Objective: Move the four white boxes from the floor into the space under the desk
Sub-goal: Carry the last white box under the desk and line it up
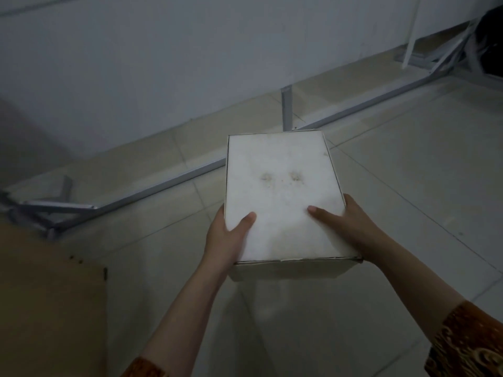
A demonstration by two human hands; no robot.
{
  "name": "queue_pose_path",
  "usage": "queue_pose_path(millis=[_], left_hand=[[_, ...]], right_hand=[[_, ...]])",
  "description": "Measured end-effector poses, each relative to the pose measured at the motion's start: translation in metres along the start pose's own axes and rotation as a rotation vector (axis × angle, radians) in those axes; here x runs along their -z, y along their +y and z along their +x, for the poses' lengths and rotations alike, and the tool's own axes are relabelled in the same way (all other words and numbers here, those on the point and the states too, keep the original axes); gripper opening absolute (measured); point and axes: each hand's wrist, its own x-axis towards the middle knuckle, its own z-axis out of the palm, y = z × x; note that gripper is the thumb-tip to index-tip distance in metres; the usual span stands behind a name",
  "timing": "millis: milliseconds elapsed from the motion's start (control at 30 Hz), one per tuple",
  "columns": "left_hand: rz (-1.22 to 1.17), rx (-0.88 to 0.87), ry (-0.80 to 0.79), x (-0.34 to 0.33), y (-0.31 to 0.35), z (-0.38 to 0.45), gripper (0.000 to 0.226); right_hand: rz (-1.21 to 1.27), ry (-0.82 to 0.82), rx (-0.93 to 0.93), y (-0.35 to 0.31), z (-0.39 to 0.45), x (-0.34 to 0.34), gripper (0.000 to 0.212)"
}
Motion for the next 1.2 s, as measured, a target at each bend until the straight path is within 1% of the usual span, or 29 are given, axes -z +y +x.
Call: queue_pose_path(millis=[67, 100, 267, 300, 467, 567, 633, 733, 800, 933, 967, 1067, 1100, 1167, 1200], left_hand=[[-0.031, 0.023, 0.019, 0.021, -0.005, -0.04, 0.042], [-0.042, 0.032, 0.03, 0.035, -0.008, -0.064, 0.042], [-0.004, 0.041, 0.059, 0.093, -0.026, -0.142, 0.041], [0.006, 0.041, 0.085, 0.107, -0.033, -0.157, 0.041], [0.054, 0.092, 0.134, 0.146, -0.064, -0.196, 0.05], [0.026, 0.147, 0.19, 0.164, -0.087, -0.218, 0.053], [-0.007, 0.153, 0.199, 0.171, -0.102, -0.23, 0.053], [-0.022, 0.134, 0.2, 0.181, -0.121, -0.245, 0.053], [-0.021, 0.128, 0.173, 0.191, -0.136, -0.26, 0.054], [0.015, 0.097, 0.138, 0.204, -0.157, -0.292, 0.053], [0.031, 0.082, 0.129, 0.209, -0.164, -0.303, 0.053], [0.061, 0.057, 0.113, 0.224, -0.18, -0.333, 0.053], [0.068, 0.055, 0.104, 0.229, -0.185, -0.343, 0.053], [0.095, 0.047, 0.084, 0.243, -0.193, -0.363, 0.053], [0.106, 0.036, 0.074, 0.251, -0.197, -0.372, 0.054]], right_hand=[[0.025, -0.074, 0.046, -0.012, -0.035, -0.007, 0.045], [0.04, -0.108, 0.057, -0.019, -0.059, -0.013, 0.037], [0.112, -0.224, 0.042, -0.039, -0.138, -0.046, 0.026], [0.105, -0.246, 0.052, -0.041, -0.153, -0.058, 0.025], [0.061, -0.291, 0.021, -0.036, -0.186, -0.1, 0.031], [0.028, -0.346, 0.02, -0.03, -0.205, -0.122, 0.04], [0.011, -0.364, 0.027, -0.024, -0.218, -0.131, 0.042], [-0.031, -0.354, 0.035, -0.013, -0.24, -0.14, 0.041], [-0.047, -0.351, 0.03, -0.003, -0.261, -0.148, 0.041], [-0.078, -0.322, -0.002, 0.013, -0.303, -0.151, 0.049], [-0.08, -0.308, -0.007, 0.018, -0.316, -0.154, 0.048], [-0.086, -0.266, -0.037, 0.027, -0.354, -0.164, 0.035], [-0.081, -0.257, -0.046, 0.03, -0.367, -0.168, 0.037], [-0.098, -0.239, -0.072, 0.036, -0.392, -0.177, 0.05], [-0.1, -0.22, -0.066, 0.036, -0.405, -0.182, 0.051]])
